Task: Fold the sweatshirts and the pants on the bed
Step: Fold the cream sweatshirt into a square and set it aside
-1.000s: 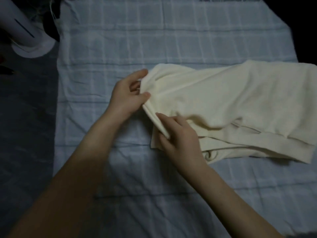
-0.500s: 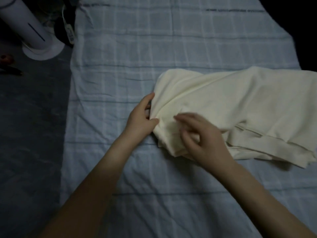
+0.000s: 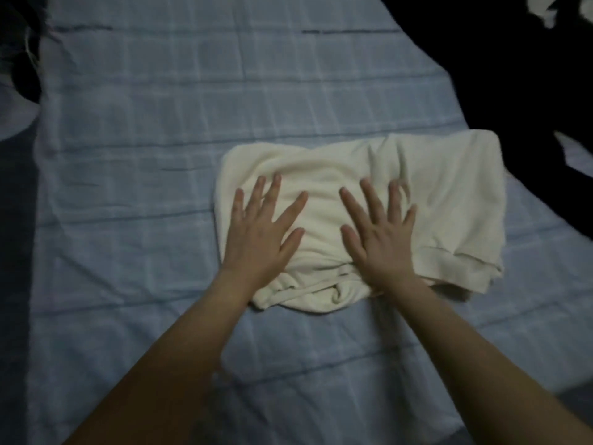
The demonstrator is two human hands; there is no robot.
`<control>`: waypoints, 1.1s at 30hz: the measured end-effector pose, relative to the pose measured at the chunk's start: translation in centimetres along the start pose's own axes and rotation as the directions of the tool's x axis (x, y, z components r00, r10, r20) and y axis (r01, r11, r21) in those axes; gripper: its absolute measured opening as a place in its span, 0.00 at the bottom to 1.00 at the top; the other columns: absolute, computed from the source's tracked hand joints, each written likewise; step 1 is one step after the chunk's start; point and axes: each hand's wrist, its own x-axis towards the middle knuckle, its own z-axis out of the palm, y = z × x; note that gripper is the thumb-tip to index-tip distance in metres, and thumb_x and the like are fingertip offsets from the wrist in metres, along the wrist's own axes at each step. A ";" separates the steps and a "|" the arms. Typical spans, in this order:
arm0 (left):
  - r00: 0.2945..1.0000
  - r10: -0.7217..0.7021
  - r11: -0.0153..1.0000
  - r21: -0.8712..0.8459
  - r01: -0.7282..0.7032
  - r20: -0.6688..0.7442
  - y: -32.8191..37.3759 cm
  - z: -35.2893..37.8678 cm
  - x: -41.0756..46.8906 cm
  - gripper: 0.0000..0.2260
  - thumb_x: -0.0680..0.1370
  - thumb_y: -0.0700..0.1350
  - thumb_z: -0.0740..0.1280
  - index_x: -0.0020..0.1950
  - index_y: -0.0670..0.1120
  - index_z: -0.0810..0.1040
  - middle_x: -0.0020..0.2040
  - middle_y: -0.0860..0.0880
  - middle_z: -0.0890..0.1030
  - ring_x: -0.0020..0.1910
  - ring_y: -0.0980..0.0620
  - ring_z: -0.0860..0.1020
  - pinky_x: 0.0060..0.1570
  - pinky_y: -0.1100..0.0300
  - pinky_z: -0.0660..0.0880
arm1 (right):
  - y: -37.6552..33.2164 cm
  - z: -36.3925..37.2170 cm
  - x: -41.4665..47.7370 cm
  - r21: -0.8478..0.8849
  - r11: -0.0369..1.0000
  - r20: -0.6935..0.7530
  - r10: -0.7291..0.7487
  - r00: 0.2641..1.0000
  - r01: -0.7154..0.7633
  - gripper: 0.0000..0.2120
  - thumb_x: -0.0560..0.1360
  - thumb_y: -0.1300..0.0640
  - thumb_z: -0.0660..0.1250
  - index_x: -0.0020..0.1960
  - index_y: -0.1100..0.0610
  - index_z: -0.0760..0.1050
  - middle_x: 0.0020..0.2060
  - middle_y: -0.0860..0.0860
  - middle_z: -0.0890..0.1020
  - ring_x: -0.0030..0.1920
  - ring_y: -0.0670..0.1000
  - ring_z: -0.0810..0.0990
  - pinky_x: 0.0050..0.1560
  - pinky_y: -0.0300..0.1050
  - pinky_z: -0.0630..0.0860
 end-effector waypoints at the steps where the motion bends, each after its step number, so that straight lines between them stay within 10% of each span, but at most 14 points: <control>1: 1.000 0.002 1.000 0.006 -0.002 0.004 0.1 0.0 0.1 0.25 0.82 0.60 0.48 0.79 0.58 0.57 0.80 0.42 0.56 0.79 0.40 0.54 0.74 0.37 0.50 | 0.0 0.0 0.2 0.010 1.000 0.001 -0.003 1.000 0.003 0.29 0.79 0.38 0.51 0.79 0.38 0.52 0.80 0.47 0.54 0.79 0.62 0.46 0.68 0.76 0.56; 9: 0.997 -0.051 0.998 0.031 0.049 0.050 0.9 -1.3 0.3 0.25 0.81 0.58 0.49 0.79 0.57 0.58 0.80 0.42 0.57 0.79 0.40 0.54 0.74 0.39 0.51 | 0.6 -0.6 0.5 0.144 0.989 -0.010 -0.039 0.999 0.040 0.28 0.80 0.39 0.53 0.78 0.38 0.53 0.80 0.45 0.53 0.80 0.60 0.43 0.71 0.75 0.48; 13: 0.976 -0.214 0.973 -0.074 0.217 0.046 3.5 -2.5 0.9 0.25 0.79 0.52 0.52 0.75 0.51 0.67 0.78 0.39 0.60 0.77 0.38 0.56 0.74 0.37 0.50 | 3.5 -3.8 -0.5 0.424 0.891 -0.127 -0.120 0.985 0.163 0.26 0.79 0.52 0.62 0.77 0.52 0.65 0.77 0.54 0.64 0.77 0.59 0.59 0.72 0.64 0.61; 18: 0.967 -0.205 0.970 -0.165 0.179 -0.154 11.9 -4.0 3.5 0.24 0.75 0.42 0.58 0.71 0.41 0.73 0.74 0.33 0.65 0.74 0.33 0.63 0.74 0.37 0.53 | 12.7 -6.8 -1.9 0.361 0.932 -0.407 0.173 0.897 -0.016 0.23 0.76 0.58 0.67 0.70 0.59 0.73 0.67 0.62 0.73 0.63 0.65 0.71 0.66 0.59 0.68; 23: 0.989 0.042 0.976 -0.205 -0.071 -0.143 21.7 -2.6 7.7 0.23 0.78 0.46 0.57 0.73 0.44 0.71 0.75 0.40 0.67 0.75 0.38 0.64 0.74 0.39 0.55 | 19.3 -5.5 -1.6 0.654 0.700 0.022 0.361 0.932 -0.286 0.26 0.76 0.52 0.70 0.73 0.49 0.71 0.67 0.55 0.69 0.67 0.56 0.70 0.69 0.50 0.67; 33: 0.986 0.167 0.982 -0.093 -0.166 0.004 30.4 3.5 10.4 0.23 0.82 0.55 0.51 0.78 0.55 0.61 0.79 0.51 0.60 0.79 0.44 0.54 0.72 0.33 0.50 | 28.1 -5.8 -2.9 0.903 0.398 -0.013 0.404 0.915 -0.163 0.17 0.70 0.64 0.77 0.55 0.48 0.83 0.52 0.44 0.84 0.46 0.39 0.82 0.44 0.30 0.76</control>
